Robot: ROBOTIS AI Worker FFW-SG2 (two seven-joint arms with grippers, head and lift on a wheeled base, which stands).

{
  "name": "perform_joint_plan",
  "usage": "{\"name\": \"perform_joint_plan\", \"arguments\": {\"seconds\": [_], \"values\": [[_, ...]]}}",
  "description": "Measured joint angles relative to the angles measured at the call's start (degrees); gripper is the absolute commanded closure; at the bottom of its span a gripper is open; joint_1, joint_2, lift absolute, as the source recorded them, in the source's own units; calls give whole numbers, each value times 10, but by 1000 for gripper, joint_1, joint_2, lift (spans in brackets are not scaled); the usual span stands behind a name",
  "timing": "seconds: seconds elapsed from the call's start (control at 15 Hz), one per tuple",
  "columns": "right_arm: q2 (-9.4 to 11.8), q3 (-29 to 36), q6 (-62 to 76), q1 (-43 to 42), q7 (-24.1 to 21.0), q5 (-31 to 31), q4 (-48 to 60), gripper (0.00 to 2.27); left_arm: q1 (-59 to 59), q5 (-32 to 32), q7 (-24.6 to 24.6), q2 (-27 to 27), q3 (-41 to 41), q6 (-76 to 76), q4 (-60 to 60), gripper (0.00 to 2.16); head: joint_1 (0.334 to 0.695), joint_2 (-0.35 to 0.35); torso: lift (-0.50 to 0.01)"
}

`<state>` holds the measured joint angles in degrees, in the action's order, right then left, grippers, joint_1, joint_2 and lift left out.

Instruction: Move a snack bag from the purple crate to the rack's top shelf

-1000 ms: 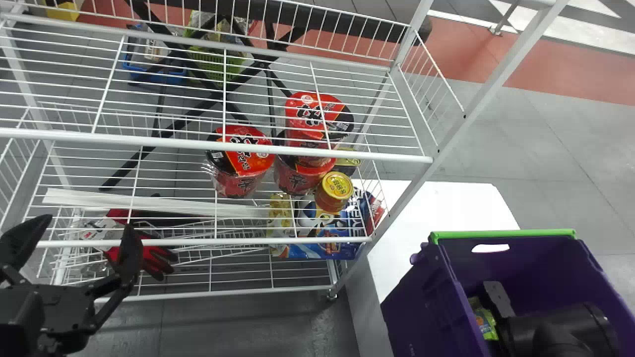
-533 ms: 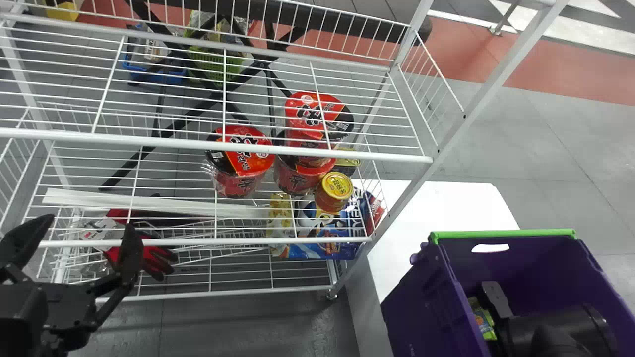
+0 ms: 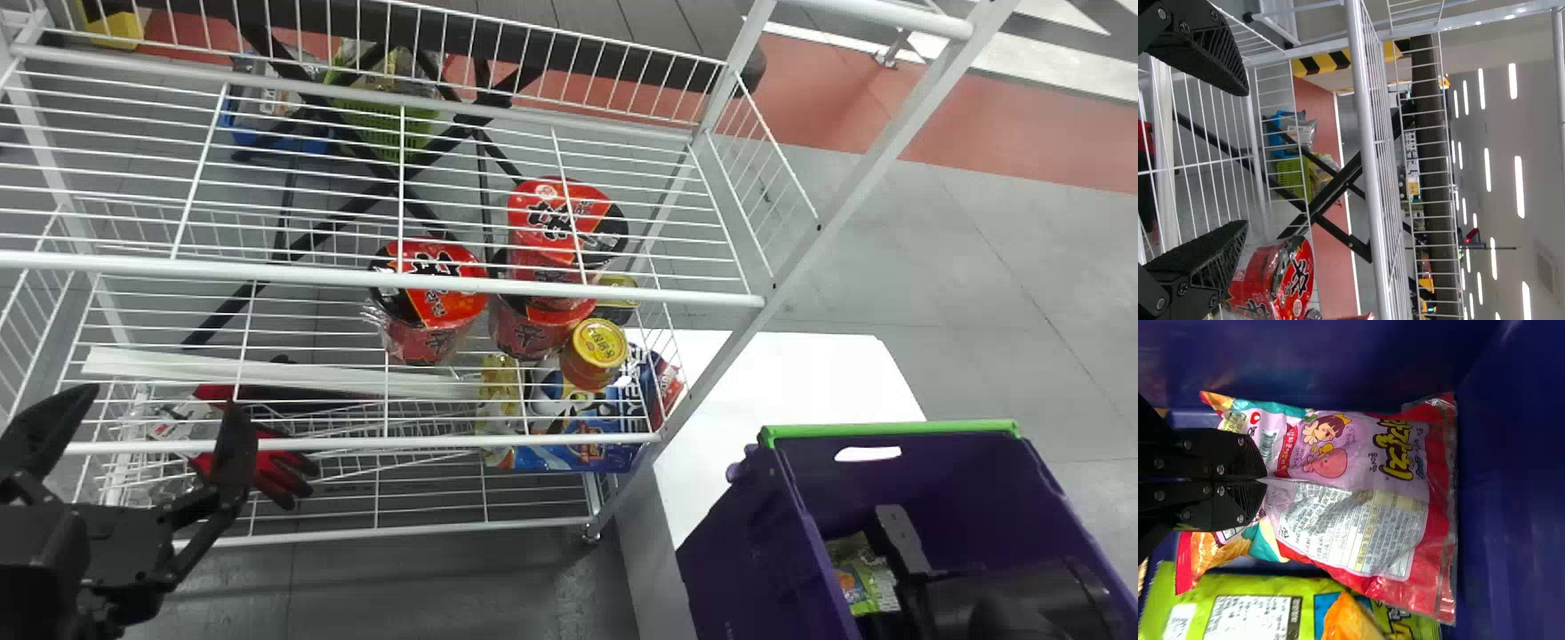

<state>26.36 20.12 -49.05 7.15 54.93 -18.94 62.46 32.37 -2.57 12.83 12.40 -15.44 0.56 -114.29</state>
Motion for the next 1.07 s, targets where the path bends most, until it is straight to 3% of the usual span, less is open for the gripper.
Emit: {"name": "perform_joint_plan", "arguments": {"seconds": [1.07], "values": [[-12,70,-33,84,15,-7,118,1571,-12,-1,6,-2,-6,0,12,134,695,-350,-357]]}}
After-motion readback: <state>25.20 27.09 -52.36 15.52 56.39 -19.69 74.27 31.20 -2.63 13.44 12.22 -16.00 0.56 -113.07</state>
